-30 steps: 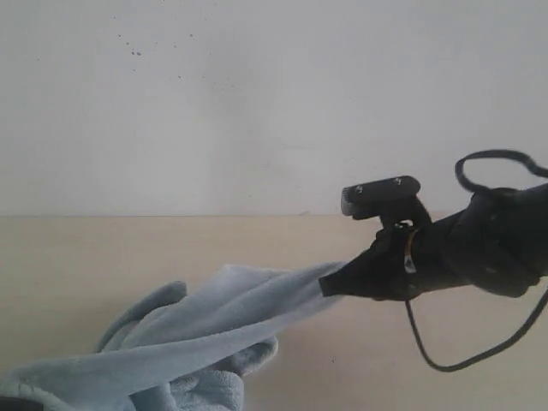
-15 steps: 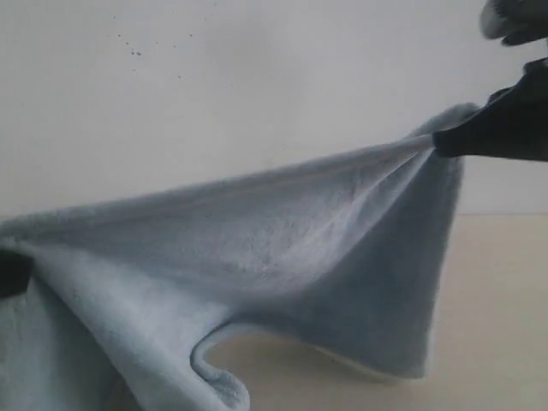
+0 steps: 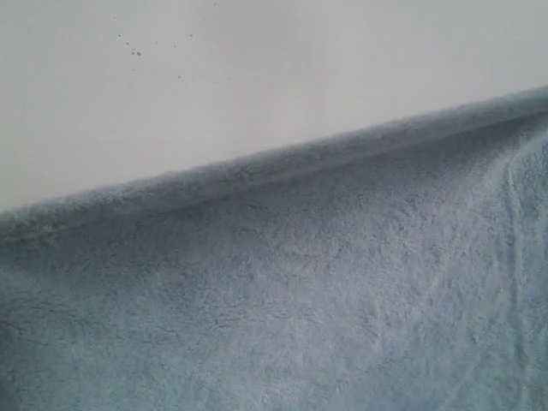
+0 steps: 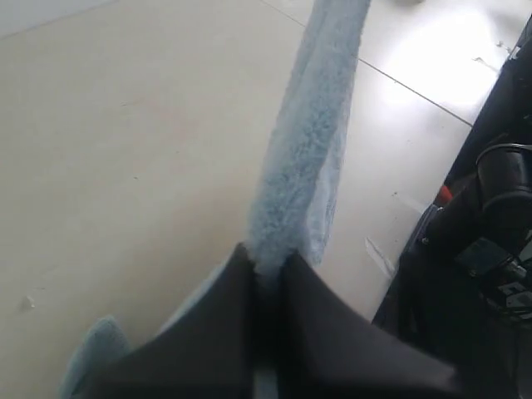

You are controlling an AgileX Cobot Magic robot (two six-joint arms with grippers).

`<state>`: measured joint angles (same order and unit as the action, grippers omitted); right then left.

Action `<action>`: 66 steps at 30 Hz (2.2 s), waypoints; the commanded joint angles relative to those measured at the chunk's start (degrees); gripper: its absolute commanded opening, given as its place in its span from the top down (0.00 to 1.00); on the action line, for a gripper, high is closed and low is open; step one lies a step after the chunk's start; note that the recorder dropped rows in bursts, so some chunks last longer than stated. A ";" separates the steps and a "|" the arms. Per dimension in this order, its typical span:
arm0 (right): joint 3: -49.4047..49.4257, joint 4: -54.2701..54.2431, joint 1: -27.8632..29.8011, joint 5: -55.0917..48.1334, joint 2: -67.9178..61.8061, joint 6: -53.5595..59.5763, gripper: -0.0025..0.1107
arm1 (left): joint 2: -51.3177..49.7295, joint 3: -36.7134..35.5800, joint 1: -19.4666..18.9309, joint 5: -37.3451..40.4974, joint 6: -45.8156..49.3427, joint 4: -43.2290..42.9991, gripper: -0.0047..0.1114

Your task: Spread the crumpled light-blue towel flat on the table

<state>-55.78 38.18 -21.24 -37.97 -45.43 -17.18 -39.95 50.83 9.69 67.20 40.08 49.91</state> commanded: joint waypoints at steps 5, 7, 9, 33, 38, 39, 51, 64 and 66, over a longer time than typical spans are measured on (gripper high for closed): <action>0.17 6.00 0.08 -4.29 0.82 0.80 0.97 | -2.08 0.39 0.20 2.64 1.23 4.23 0.93; 0.17 6.11 0.08 -5.11 1.77 0.80 0.97 | -2.08 0.39 0.30 2.76 1.40 5.72 0.93; 0.17 6.11 0.08 -5.39 3.56 1.15 0.97 | -1.73 0.39 0.30 2.76 1.40 6.00 0.93; 0.17 3.48 0.08 -3.31 10.78 4.21 0.97 | 2.48 12.96 0.19 0.66 -11.47 -3.30 0.93; 0.17 2.42 0.08 -4.85 12.48 4.31 0.97 | 4.08 12.83 0.19 2.76 -9.70 3.60 0.93; 0.17 2.99 0.08 -4.29 13.05 4.49 0.97 | 5.06 13.12 0.19 2.76 -10.44 3.36 0.93; -1.08 -1.90 -0.19 -8.52 14.05 11.03 0.97 | 8.60 13.31 0.19 2.76 -16.19 -7.76 0.93; 1.48 10.84 -3.95 -5.66 -5.59 5.68 0.97 | -12.56 1.26 0.19 -9.75 -10.69 -12.21 0.93; 1.48 13.69 -3.95 -4.86 -10.61 3.09 0.97 | -17.45 1.38 0.19 -12.72 -9.09 -12.06 0.93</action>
<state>-54.60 46.01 -25.14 -44.38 -49.83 -10.28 -51.49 52.38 9.80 59.41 28.58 38.71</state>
